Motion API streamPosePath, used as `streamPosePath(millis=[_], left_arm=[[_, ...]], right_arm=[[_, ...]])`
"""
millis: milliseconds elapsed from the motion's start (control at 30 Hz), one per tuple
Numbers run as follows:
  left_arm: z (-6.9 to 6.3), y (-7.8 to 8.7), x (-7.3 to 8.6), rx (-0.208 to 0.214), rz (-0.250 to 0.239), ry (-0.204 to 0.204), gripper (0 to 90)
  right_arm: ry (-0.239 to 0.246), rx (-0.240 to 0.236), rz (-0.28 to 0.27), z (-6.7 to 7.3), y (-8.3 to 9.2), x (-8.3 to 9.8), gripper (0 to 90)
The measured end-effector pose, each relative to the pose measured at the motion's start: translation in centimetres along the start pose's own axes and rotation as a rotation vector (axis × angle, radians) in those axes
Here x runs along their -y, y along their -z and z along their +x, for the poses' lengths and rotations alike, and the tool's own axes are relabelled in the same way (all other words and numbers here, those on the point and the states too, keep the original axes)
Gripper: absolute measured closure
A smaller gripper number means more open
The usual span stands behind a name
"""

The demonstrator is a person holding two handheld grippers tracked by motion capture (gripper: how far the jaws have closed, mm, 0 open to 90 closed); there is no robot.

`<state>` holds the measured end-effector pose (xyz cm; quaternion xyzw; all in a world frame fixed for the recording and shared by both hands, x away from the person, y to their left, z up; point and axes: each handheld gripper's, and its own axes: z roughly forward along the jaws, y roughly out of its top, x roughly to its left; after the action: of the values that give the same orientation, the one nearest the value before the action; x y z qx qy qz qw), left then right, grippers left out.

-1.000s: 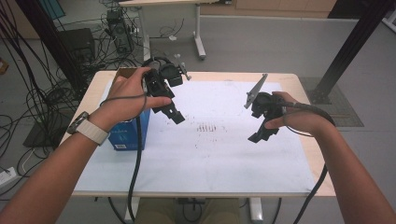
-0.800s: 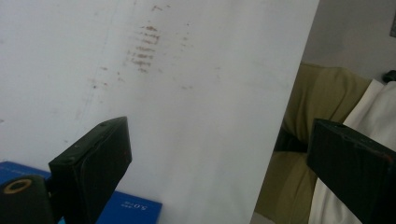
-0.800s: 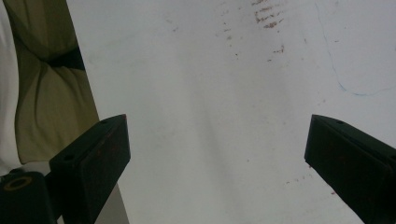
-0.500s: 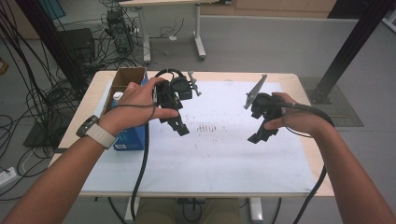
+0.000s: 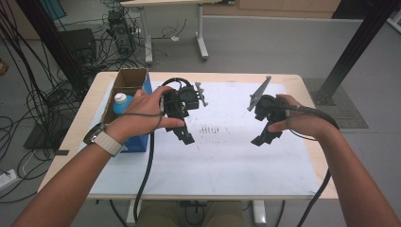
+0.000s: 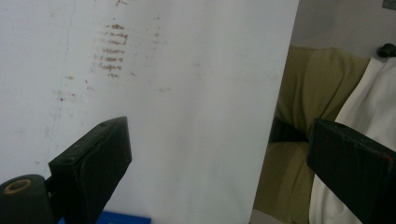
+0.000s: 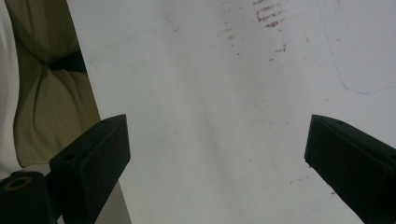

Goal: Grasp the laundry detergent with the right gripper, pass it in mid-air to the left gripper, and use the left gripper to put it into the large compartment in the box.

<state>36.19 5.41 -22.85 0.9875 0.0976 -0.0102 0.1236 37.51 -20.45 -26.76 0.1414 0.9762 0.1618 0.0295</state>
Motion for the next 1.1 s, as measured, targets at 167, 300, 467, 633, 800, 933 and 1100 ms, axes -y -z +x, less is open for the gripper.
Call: streamPosePath(millis=[167,300,467,633,800,933,1100], left_arm=[[-0.05,-0.11,-0.1,0.0,0.0,-0.001,7.1],[-0.09,-0.21,-0.18,0.001,-0.004,-0.002,7.1],[-0.18,-0.24,-0.2,0.001,0.002,-0.003,7.3],[-0.09,-0.14,-0.02,-0.002,-0.005,0.006,7.3],[-0.07,-0.19,-0.01,-0.001,-0.004,0.006,7.3],[-0.04,-0.32,-0.02,-0.003,-0.003,0.011,7.3],[0.02,-0.39,0.08,-0.002,-0.006,0.014,7.3]], right_arm=[[-0.004,0.001,0.0,0.07,0.0,0.18,6.7],[-0.009,0.004,-0.005,0.05,0.03,0.35,6.6],[-0.014,0.004,-0.007,0.15,0.03,0.41,6.6],[-0.005,0.005,-0.005,0.16,0.09,0.42,6.6],[-0.01,0.006,-0.007,0.23,0.11,0.48,6.6],[-0.006,0.002,-0.007,0.25,-0.07,0.47,6.6],[-0.007,0.001,-0.008,0.27,-0.2,0.53,6.6]])
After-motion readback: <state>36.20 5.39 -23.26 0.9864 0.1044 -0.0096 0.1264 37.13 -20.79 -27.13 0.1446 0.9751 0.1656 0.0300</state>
